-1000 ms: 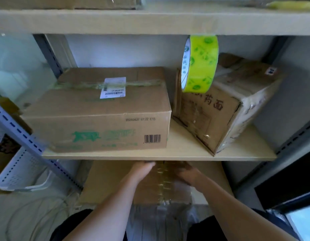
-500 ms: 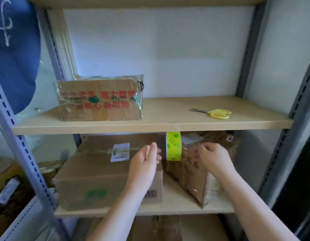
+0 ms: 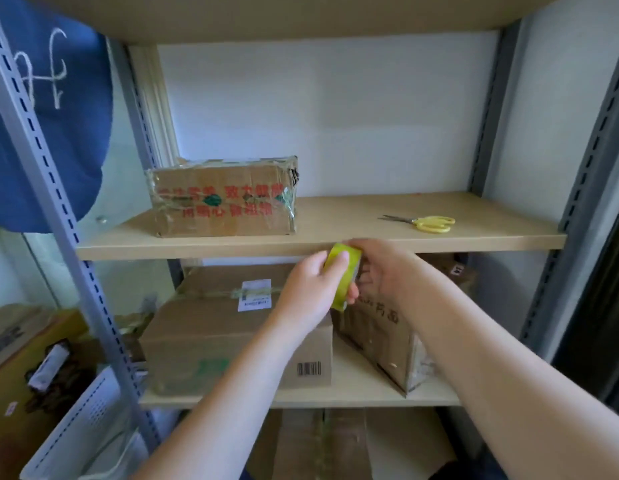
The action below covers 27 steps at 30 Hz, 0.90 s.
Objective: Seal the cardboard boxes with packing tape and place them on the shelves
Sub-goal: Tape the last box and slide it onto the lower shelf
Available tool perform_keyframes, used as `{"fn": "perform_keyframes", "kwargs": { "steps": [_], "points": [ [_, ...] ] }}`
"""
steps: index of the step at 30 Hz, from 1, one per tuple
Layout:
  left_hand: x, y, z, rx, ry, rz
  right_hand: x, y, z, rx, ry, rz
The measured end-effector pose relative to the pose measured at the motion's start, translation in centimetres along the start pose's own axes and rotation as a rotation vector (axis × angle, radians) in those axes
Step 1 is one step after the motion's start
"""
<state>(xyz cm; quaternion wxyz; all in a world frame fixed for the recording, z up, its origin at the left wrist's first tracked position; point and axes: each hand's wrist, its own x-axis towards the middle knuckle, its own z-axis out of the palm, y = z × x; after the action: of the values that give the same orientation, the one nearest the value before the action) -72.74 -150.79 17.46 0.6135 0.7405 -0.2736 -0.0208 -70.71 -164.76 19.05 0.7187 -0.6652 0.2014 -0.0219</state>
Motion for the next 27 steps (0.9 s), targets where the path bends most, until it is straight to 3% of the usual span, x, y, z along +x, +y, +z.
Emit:
{"fn": "perform_keyframes", "kwargs": {
  "steps": [5,7,9,12,15,17,20,22,25,27],
  "points": [
    [-3.5,2.7,-2.6,0.062,-0.138,0.141,-4.7,0.0,0.5,0.055,0.052,-0.212],
    [-5.3,1.0,-3.8,-0.025,-0.352,0.059,-6.0,3.8,0.1,0.101,0.101,-0.236],
    [-6.8,-2.7,-4.1,-0.046,-0.550,-0.084,-6.2,10.3,0.1,0.166,0.082,-0.091],
    [-9.1,-10.9,-2.9,0.210,-0.700,-0.338,-5.8,20.8,-0.7,0.285,0.176,0.097],
    [-11.2,-19.4,-3.1,0.502,-0.649,-0.476,-4.4,28.8,-3.5,0.348,0.349,0.113],
    [-12.0,-24.2,-3.9,0.454,-0.597,-0.510,-3.4,32.9,-4.5,0.361,0.344,0.179],
    [-11.9,-28.9,-4.1,0.423,-0.709,-0.549,-1.3,37.7,-4.5,0.352,0.404,0.246],
    [-10.9,-31.3,-4.7,0.679,-0.714,-0.513,-0.1,39.7,-4.3,0.312,0.434,0.248],
    [-7.9,-34.3,-6.8,1.205,-0.578,-0.357,1.8,41.2,-4.1,0.250,0.437,0.185],
    [-6.3,-36.2,-7.8,1.266,-0.502,-0.302,3.6,41.3,-3.8,0.241,0.400,0.165]
  ]
}}
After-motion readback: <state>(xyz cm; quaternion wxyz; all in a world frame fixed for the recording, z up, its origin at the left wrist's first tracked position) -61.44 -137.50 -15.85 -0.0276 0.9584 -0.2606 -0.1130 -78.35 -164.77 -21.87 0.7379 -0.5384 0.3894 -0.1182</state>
